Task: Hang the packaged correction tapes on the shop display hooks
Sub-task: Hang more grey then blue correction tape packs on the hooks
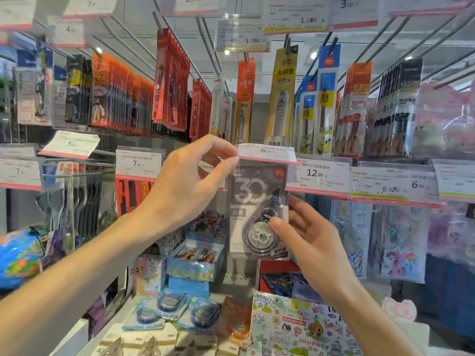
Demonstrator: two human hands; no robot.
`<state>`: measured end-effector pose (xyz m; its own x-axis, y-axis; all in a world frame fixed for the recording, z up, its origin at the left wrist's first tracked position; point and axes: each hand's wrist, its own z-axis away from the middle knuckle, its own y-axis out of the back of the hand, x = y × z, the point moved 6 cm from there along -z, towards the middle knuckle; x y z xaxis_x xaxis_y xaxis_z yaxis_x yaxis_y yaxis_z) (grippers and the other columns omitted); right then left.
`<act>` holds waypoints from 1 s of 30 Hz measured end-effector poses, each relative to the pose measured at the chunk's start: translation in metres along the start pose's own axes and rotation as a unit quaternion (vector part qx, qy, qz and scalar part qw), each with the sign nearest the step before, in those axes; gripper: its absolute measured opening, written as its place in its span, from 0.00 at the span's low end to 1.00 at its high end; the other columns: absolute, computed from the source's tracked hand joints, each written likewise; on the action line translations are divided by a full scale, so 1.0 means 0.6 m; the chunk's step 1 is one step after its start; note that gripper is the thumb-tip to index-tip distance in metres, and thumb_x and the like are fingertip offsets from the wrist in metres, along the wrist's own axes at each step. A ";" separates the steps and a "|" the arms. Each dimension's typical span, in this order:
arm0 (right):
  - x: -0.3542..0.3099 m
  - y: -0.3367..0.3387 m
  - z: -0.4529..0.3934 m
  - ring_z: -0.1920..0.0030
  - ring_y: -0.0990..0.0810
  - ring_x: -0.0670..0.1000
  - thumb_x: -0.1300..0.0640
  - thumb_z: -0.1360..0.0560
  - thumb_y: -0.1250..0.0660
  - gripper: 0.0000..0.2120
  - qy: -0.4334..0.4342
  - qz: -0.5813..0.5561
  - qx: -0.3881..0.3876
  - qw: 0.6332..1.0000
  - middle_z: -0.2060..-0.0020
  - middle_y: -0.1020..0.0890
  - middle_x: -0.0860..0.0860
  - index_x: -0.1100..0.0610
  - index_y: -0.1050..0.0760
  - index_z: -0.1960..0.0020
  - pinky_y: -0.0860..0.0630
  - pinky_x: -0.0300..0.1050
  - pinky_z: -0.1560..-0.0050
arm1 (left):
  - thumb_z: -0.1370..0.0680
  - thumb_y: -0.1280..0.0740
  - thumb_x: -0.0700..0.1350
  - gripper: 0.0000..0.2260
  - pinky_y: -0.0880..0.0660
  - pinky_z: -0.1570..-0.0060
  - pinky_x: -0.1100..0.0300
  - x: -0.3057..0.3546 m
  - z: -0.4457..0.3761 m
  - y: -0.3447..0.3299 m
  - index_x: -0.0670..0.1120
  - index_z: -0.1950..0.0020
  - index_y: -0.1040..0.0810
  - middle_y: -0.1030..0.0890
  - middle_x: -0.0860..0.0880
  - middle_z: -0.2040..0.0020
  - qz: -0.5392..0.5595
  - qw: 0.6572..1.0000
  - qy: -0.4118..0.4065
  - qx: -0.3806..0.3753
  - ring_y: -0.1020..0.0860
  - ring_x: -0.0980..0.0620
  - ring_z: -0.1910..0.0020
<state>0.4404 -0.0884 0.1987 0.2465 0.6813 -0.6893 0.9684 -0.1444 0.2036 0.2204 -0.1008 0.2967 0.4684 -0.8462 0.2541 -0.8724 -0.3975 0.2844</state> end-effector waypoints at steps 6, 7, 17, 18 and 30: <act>0.006 -0.013 -0.005 0.45 0.14 0.43 0.51 0.19 0.29 0.17 0.012 0.011 -0.010 1.000 0.48 0.12 0.41 0.30 0.26 0.38 0.21 0.48 0.40 | 0.18 0.31 0.48 0.04 0.21 0.56 0.67 -0.007 0.006 -0.002 0.53 0.44 0.18 0.17 0.61 0.49 0.001 1.000 -0.002 0.000 0.18 0.59 0.48; 0.009 -0.013 -0.006 0.46 0.14 0.43 0.51 0.20 0.29 0.18 0.011 0.008 -0.002 1.000 0.49 0.12 0.41 0.33 0.27 0.35 0.20 0.46 0.40 | 0.18 0.31 0.48 0.05 0.20 0.56 0.66 -0.010 0.009 -0.003 0.53 0.44 0.18 0.16 0.60 0.50 0.006 1.000 0.002 0.000 0.18 0.59 0.48; 0.023 -0.006 -0.003 0.48 0.15 0.43 0.50 0.21 0.29 0.26 0.006 0.019 0.058 0.998 0.49 0.15 0.44 0.40 0.32 0.26 0.23 0.29 0.49 | 0.20 0.29 0.44 0.07 0.22 0.54 0.66 -0.080 0.117 -0.068 0.53 0.44 0.21 0.18 0.59 0.53 0.018 0.996 0.084 -0.011 0.19 0.58 0.51; 0.023 -0.005 -0.001 0.48 0.14 0.43 0.50 0.21 0.29 0.26 0.007 0.021 0.062 0.998 0.49 0.15 0.45 0.41 0.32 0.25 0.22 0.30 0.48 | 0.20 0.29 0.44 0.08 0.21 0.54 0.63 -0.087 0.123 -0.076 0.53 0.43 0.22 0.18 0.59 0.53 0.033 0.995 0.098 -0.012 0.19 0.57 0.51; 0.013 -0.001 0.002 0.54 0.17 0.40 0.48 0.20 0.30 0.22 0.013 0.094 0.098 0.991 0.50 0.18 0.32 0.40 0.29 0.28 0.23 0.27 0.59 | 0.18 0.31 0.44 0.13 0.23 0.52 0.57 -0.107 0.139 -0.122 0.58 0.38 0.26 0.20 0.58 0.51 0.139 0.980 0.139 0.013 0.20 0.52 0.53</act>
<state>0.4418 -0.0838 0.1926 0.4248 0.6464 -0.6338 0.8950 -0.4051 0.1867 0.2427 -0.0469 0.1824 0.2294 -0.7954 0.5611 -0.9732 -0.1777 0.1459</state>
